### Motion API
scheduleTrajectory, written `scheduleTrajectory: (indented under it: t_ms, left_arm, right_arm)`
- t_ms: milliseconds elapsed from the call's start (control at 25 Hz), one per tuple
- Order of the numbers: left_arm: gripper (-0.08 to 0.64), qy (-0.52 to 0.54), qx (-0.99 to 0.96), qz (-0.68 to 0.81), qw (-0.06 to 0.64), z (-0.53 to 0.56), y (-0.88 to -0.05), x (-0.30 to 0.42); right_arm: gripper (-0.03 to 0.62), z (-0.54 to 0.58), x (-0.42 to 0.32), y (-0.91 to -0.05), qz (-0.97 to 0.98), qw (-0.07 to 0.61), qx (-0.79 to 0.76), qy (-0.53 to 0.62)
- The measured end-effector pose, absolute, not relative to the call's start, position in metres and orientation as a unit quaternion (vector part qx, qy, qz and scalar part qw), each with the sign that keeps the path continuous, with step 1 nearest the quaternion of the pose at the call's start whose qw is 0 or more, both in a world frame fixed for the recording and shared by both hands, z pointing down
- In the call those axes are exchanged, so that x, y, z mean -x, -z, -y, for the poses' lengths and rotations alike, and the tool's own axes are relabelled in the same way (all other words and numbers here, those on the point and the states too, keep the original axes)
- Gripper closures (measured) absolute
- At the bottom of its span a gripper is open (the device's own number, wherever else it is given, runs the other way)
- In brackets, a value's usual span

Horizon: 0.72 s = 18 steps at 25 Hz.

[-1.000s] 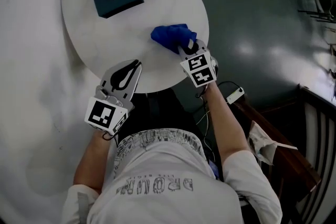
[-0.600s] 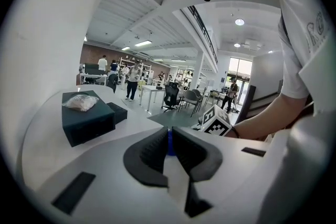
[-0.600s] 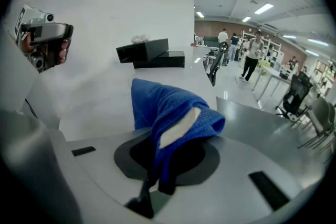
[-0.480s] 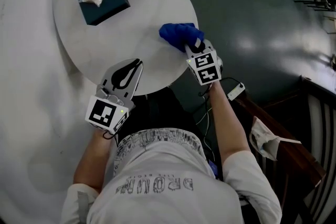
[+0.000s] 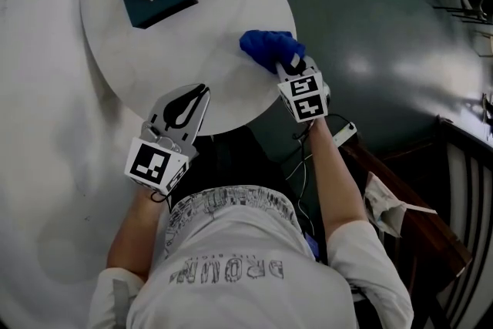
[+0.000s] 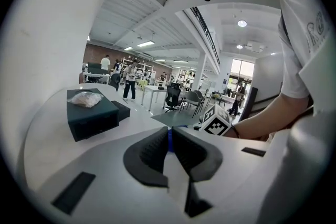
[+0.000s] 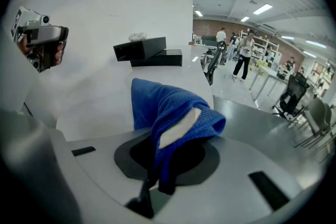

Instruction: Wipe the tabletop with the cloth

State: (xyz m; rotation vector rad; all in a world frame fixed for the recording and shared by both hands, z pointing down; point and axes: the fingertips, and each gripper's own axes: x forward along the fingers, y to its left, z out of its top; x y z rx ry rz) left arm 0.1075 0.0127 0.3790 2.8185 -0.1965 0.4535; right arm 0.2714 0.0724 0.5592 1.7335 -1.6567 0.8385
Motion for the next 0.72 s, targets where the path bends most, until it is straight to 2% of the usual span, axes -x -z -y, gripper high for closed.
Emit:
scheduleTrajectory:
  t_ms: [320,720]
  left_arm:
    - [0.52,-0.145,-0.973,0.104,0.149,0.004,-0.379,-0.062]
    - [0.52,-0.127,-0.963,0.179,0.158,0.037,-0.379,0.035]
  right_arm:
    - [0.525,-0.058,-0.246,-0.537,0.63,0.295,-0.659,-0.285]
    - [0.525,0.013,-0.109,-0.487,0.724,0.286,-0.585,-0.228]
